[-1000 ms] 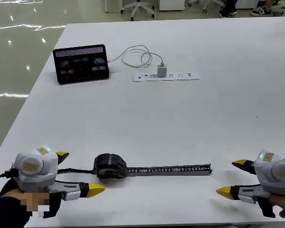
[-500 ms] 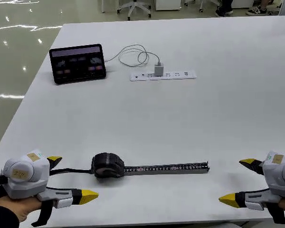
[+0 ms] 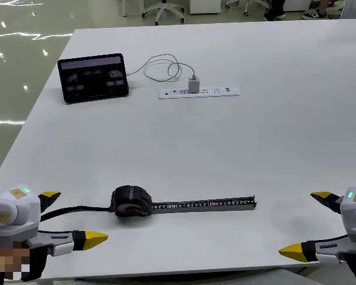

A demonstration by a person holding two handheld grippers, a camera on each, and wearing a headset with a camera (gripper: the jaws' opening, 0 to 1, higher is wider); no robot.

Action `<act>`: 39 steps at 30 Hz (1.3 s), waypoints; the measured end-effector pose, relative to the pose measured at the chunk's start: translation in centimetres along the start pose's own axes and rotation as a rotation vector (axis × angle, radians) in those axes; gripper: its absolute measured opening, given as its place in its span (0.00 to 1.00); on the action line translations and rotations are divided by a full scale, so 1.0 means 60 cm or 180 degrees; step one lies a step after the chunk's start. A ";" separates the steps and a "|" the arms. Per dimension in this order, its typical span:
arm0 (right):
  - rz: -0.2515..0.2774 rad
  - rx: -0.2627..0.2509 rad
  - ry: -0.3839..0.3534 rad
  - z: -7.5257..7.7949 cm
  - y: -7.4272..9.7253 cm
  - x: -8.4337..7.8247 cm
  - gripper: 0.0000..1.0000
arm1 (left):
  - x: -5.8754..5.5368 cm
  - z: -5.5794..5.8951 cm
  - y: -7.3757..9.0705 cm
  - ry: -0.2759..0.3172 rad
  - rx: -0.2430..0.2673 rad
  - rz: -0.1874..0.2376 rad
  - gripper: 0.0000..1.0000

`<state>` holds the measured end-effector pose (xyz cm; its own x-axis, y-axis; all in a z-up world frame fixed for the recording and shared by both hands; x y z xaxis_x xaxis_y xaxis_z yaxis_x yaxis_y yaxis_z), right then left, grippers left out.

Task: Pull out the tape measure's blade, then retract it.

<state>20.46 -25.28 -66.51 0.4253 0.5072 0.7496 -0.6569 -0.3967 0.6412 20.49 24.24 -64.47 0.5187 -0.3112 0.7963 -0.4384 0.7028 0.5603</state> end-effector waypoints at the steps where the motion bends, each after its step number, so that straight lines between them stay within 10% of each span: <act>1: 0.0009 -0.0002 0.0004 0.000 0.002 0.000 1.00 | -0.001 -0.001 0.002 -0.0002 0.0020 0.0002 1.00; 39: -0.0010 -0.0017 -0.0050 0.013 0.033 0.010 1.00 | 0.007 -0.003 0.021 0.0037 0.0101 0.0125 1.00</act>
<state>19.88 -26.34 -64.65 0.4371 0.4965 0.7500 -0.6588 -0.3909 0.6427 20.32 25.11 -63.49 0.5090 -0.2762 0.8152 -0.4816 0.6936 0.5357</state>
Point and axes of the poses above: the centre of the closed fingertips' face, and the gripper's own axes: y roughly backward along the fingers, z roughly to its right, x roughly out of its top, the point moved 6 cm from there along y, roughly backward along the fingers, and after that the axes turned 15 degrees about -x, right-handed, at the moved point
